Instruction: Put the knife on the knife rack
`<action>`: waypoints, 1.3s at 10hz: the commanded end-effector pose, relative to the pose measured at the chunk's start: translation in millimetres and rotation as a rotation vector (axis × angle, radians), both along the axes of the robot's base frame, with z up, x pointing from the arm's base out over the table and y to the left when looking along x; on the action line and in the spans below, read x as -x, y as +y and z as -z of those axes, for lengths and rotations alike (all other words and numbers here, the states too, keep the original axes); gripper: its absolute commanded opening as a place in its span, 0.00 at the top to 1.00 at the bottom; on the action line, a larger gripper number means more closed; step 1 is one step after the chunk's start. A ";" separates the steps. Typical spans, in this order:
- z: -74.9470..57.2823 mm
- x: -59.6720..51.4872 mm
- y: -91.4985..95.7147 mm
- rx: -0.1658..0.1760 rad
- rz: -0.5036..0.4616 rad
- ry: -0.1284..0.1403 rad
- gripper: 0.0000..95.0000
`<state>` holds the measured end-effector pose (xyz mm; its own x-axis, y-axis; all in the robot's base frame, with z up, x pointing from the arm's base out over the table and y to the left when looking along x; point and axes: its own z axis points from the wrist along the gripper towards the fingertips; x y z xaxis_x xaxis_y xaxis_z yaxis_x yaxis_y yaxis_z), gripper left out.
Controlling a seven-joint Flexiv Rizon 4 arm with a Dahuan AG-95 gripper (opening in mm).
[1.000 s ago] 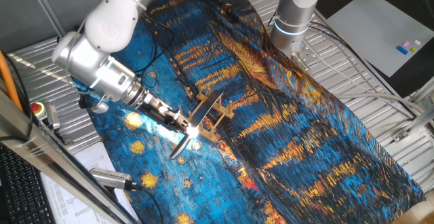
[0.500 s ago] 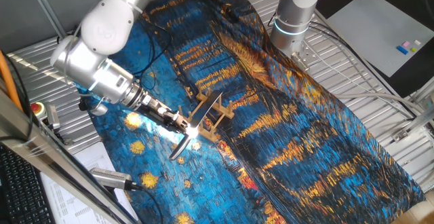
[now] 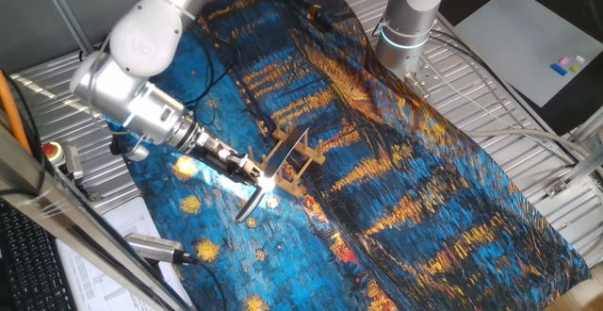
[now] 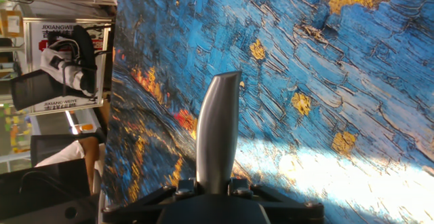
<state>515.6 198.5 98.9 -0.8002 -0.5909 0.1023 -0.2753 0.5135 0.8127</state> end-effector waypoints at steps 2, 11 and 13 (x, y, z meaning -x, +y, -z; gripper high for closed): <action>3.4 -0.8 -0.9 -0.014 0.000 0.013 1.00; 5.0 1.7 -7.5 -0.128 0.008 0.040 1.00; 5.5 2.5 -8.2 -0.138 0.003 0.031 1.00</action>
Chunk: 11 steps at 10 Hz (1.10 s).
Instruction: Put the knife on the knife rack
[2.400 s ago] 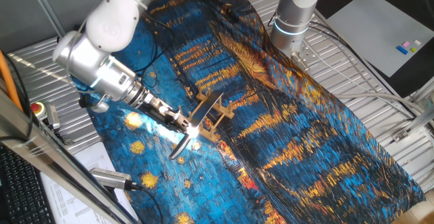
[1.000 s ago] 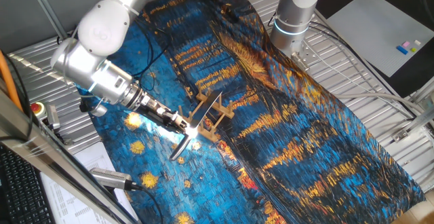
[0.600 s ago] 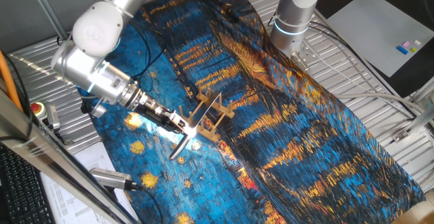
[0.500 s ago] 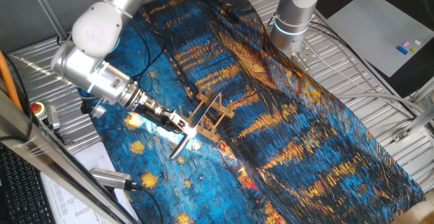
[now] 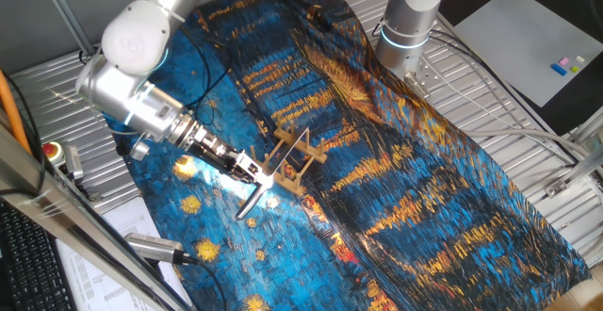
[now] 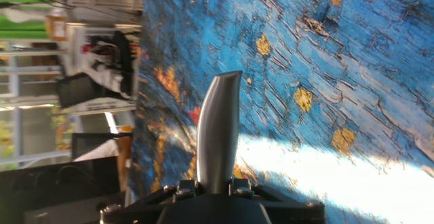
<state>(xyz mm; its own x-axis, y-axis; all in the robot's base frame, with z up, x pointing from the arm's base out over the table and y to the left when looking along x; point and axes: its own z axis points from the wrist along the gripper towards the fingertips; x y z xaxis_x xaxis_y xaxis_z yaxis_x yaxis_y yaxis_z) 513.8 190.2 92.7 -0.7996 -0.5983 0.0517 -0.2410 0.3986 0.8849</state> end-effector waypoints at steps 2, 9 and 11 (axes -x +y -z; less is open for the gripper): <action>2.1 2.4 -0.9 -0.016 -0.001 -0.013 1.00; 5.8 3.5 -2.4 -0.026 0.005 0.006 1.00; 6.6 3.9 -2.8 -0.029 0.008 0.009 1.00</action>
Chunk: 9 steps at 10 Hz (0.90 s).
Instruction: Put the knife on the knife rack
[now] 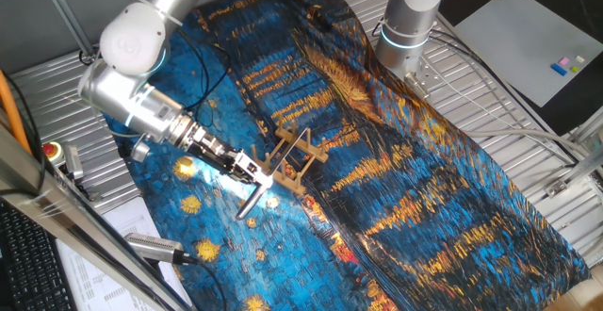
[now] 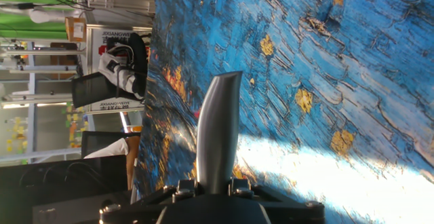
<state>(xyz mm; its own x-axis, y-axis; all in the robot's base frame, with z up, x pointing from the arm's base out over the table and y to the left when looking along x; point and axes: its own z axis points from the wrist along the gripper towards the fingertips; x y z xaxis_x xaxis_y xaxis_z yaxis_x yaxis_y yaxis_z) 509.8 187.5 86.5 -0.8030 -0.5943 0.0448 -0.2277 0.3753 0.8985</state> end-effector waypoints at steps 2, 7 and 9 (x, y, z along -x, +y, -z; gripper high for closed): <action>2.6 0.0 -0.6 -0.005 -0.001 -0.008 1.00; 11.3 2.6 -3.1 -0.038 0.006 -0.016 1.00; 12.7 3.8 -3.6 -0.033 0.004 -0.018 1.00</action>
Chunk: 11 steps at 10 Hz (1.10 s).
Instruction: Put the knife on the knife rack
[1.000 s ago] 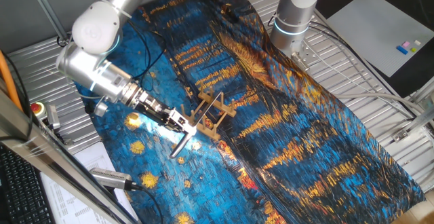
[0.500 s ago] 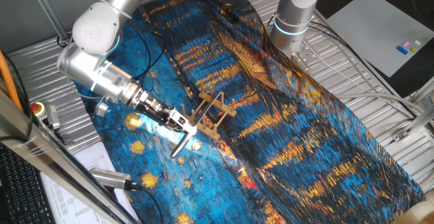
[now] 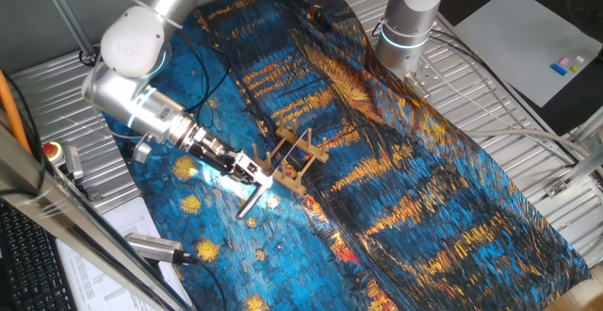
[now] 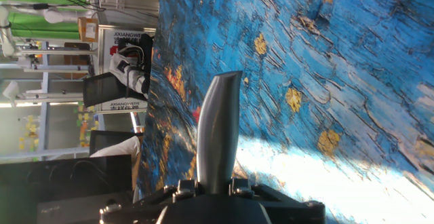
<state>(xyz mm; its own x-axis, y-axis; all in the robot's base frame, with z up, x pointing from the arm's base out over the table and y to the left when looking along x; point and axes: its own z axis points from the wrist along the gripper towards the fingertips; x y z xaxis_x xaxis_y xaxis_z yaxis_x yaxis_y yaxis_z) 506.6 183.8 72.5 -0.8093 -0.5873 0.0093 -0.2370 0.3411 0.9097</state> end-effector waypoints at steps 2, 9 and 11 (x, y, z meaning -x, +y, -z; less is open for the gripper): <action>-1.5 0.8 0.1 0.013 -0.012 -0.016 0.40; -27.7 5.6 -0.4 0.064 -0.006 -0.006 0.00; -35.5 6.8 -1.0 0.067 -0.003 -0.006 0.00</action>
